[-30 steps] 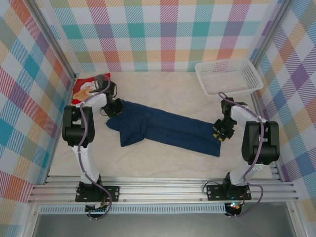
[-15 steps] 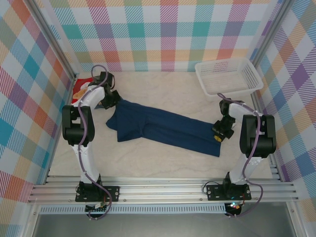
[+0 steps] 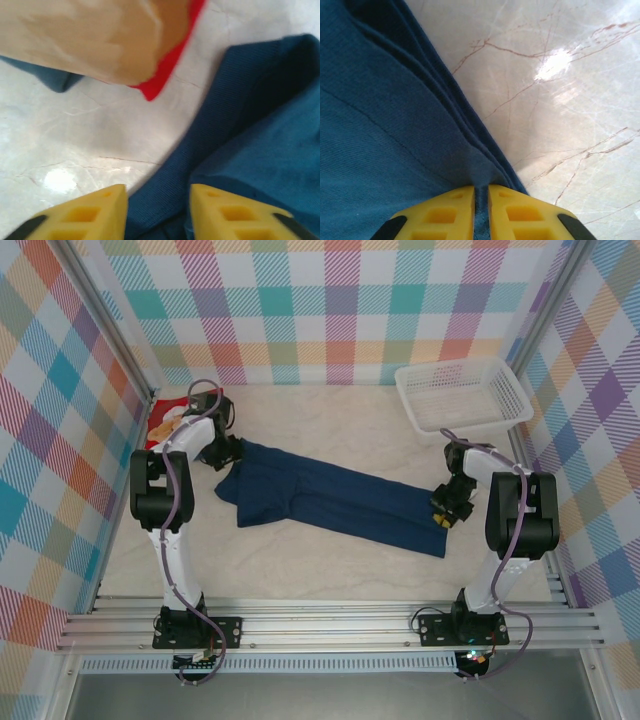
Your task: Fold and stack the t-shirts
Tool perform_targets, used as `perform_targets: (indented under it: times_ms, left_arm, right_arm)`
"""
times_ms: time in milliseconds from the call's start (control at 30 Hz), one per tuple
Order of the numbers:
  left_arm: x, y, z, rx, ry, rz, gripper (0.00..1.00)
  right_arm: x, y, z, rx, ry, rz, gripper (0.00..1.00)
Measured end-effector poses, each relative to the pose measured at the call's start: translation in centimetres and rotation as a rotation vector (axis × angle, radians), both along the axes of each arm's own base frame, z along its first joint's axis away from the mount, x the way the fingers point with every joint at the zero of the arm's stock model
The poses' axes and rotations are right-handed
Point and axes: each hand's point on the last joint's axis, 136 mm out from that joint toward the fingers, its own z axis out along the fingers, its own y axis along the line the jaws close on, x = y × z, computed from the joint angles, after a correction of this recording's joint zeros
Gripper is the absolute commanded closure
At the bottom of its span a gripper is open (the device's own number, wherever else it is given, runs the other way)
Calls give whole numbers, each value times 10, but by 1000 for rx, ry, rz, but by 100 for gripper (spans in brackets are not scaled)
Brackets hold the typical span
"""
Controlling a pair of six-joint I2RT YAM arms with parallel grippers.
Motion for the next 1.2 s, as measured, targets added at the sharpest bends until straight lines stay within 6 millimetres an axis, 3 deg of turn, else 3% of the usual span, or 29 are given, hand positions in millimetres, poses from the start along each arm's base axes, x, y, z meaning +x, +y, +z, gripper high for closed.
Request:
perform_targets:
  times_ms: [167, 267, 367, 433, 567, 700, 1033, 1200]
  left_arm:
    - [9, 2, 31, 1, -78, 31, 57]
    - [33, -6, 55, -48, -172, 44, 61]
    - [60, -13, 64, -99, -238, 57, 68]
    - [74, -18, 57, -127, -251, 60, 70]
    - [94, -25, 23, -138, -200, 54, 72]
    - [88, -27, -5, -130, -127, 52, 73]
    - [86, -25, -4, -111, -114, 36, 99]
    - [88, -20, 1, -80, -112, 45, 100]
  right_arm:
    - [10, -5, 8, -30, -35, 19, 79]
    - [19, -4, 16, -32, -86, 36, 77]
    - [30, -1, 19, -17, -128, 45, 77]
    - [35, 1, 19, -4, -148, 45, 77]
    - [46, 3, 18, 4, -159, 44, 77]
    - [56, 2, 13, 3, -154, 43, 77]
    - [59, -3, 3, -14, -115, 37, 78]
    - [56, -9, -1, -32, -90, 31, 84]
